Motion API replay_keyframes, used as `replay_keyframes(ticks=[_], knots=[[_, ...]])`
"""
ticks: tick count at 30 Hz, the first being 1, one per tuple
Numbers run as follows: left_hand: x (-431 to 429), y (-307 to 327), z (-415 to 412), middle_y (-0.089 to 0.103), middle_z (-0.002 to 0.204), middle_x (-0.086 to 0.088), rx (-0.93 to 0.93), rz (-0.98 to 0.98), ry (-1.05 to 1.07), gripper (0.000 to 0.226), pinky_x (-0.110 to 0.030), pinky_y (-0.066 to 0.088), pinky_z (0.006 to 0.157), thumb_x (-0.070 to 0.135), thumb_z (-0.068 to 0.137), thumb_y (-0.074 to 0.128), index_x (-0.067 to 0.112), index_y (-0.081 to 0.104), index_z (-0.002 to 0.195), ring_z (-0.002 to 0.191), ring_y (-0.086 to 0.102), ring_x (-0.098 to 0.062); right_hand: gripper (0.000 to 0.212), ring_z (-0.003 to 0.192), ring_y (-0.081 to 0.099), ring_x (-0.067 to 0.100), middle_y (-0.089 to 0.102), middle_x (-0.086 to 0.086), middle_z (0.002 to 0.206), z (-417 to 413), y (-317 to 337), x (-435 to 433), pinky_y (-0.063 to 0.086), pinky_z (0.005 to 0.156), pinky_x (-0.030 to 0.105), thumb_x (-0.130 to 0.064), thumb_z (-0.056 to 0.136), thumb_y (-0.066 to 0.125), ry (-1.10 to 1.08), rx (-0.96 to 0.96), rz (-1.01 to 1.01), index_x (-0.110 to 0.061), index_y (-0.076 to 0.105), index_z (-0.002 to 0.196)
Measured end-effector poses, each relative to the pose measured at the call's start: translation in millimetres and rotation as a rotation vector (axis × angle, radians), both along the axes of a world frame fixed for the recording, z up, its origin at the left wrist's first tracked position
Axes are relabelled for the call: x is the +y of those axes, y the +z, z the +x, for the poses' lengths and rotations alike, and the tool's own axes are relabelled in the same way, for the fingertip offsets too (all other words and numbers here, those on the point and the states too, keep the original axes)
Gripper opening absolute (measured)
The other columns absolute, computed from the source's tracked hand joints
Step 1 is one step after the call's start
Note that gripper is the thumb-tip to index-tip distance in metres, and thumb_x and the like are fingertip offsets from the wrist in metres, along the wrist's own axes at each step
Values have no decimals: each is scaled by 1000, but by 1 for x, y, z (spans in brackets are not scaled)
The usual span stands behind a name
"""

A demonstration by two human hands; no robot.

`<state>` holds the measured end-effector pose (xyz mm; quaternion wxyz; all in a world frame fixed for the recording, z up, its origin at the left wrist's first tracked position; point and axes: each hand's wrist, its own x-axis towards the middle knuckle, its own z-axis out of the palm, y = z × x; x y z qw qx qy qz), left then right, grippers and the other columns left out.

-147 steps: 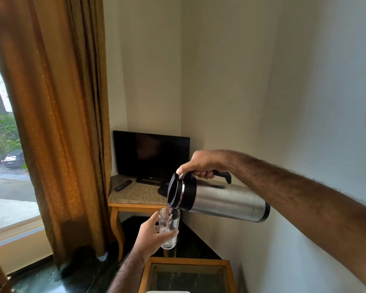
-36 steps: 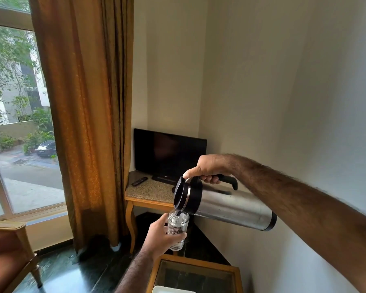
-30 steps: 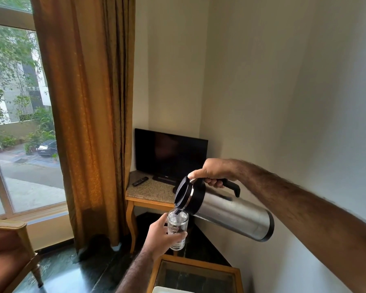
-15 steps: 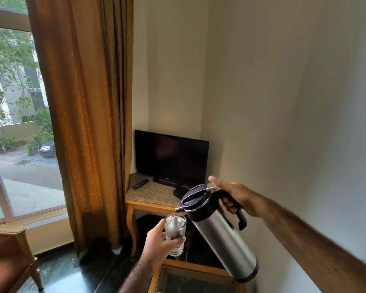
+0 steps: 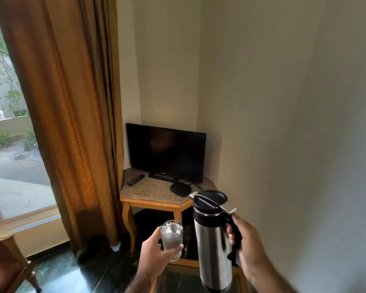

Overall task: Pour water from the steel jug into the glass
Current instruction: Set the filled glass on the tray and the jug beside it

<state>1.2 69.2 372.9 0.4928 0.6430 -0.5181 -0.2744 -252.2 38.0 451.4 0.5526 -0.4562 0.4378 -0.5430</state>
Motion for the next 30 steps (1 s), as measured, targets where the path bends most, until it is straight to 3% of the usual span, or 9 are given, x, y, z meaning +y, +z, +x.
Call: replay_keyframes(ticks=[2,6,14,19,23,27,30], knots=[[-9,-10,-4,81,106,13,-8,6,17,57,-25,61,89,32,67,100,37,71,116,103,76,-8,42,53,43,13,54,7,65,-1,-22,-2,33,60,35,-49,94,68,-30,-57,-5,-22,70,62],[-23,-35,-13,78,113,12,-22,38,19,64,-23,67,78,23,70,101,31,66,122,99,79,-13,38,57,51,13,61,7,69,-6,-66,-7,38,66,38,-49,91,66,-51,-114,23,-20,76,69],[-42,-118,-29,78,119,3,-6,155,10,64,-42,65,97,20,75,99,19,69,131,111,76,-20,36,63,55,14,71,5,72,-25,-159,-18,44,65,31,-39,103,66,-141,-150,48,-16,79,79],[-48,-193,-39,77,122,6,-4,243,22,69,-24,60,90,29,74,99,28,66,134,112,74,-17,38,61,53,14,73,6,71,-36,-224,-22,46,59,22,-35,100,61,-197,-173,88,-12,79,77],[-51,-257,-40,78,120,7,-34,305,39,67,-36,64,96,29,73,99,31,67,132,109,75,-17,35,65,55,15,73,3,71,-37,-281,-24,45,61,24,-31,101,57,-256,-175,97,-16,82,81],[-56,-325,-34,78,111,16,-34,341,26,64,-7,58,81,19,72,100,52,66,114,105,75,-2,34,68,56,16,73,1,73,-37,-343,-33,46,64,28,-28,103,53,-297,-196,112,-19,84,91],[-57,-376,-29,77,117,7,-35,381,39,65,-5,56,79,15,72,100,41,68,122,109,76,-17,31,71,56,17,73,-1,74,-36,-385,-37,45,67,31,-35,99,58,-309,-201,132,-22,83,86]])
